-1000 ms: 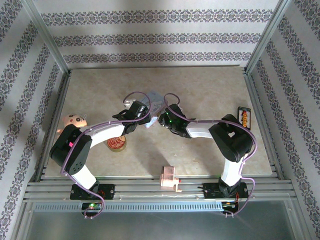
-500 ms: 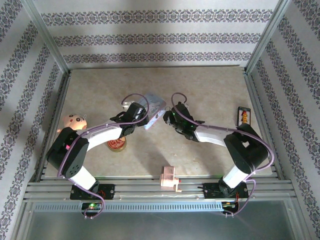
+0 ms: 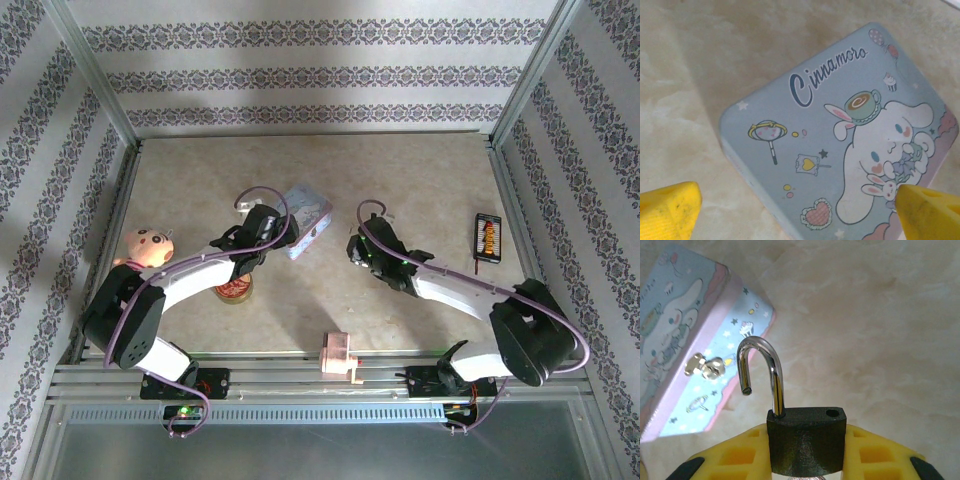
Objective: Unlock the padlock with the key
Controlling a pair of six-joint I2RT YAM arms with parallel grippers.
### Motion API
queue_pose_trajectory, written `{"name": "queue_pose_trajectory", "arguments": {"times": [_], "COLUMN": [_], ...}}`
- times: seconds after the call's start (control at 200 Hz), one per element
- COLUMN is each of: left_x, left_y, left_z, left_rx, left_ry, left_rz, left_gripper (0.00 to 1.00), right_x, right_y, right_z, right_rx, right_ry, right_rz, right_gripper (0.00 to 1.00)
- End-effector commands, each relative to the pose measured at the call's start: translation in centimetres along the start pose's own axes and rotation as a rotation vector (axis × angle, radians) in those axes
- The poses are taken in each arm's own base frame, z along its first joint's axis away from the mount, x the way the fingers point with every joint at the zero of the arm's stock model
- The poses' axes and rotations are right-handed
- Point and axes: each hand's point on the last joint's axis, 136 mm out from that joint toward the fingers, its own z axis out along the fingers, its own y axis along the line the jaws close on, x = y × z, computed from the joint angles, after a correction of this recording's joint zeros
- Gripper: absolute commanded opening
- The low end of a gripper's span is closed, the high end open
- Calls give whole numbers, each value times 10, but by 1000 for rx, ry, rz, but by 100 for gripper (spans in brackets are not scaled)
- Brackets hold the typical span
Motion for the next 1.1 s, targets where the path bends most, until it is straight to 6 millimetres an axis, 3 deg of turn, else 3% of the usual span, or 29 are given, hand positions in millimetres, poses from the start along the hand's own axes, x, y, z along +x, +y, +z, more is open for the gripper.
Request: {"name": "queue_pose_trajectory", "arguments": {"times": [0.0,0.14,0.31,0.79,1.094], "left_x": [-15,-9,-13,-69,-75], "left_y": [-3,2,-7,-66,-107], "left_z": [7,20,32,74,106], "left_rx": [11,-23,11,235,429], "left_ry": [-32,11,25,18,98], "left_rz": [-76,-111,-116,-32,-108], "left_gripper": [99,99,99,95,96], "right_x": [12,16,17,39,48], "right_y": [-24,-35,-45,-60,-73], "right_z": [-14,-26,-36,-41,-39], "right_rx": [95,117,135,176,211], "right_ry": [35,33,35,159,203], "right_rz": [-107,-123,-134,-204,-220], "right_gripper": [0,0,0,0,0]}}
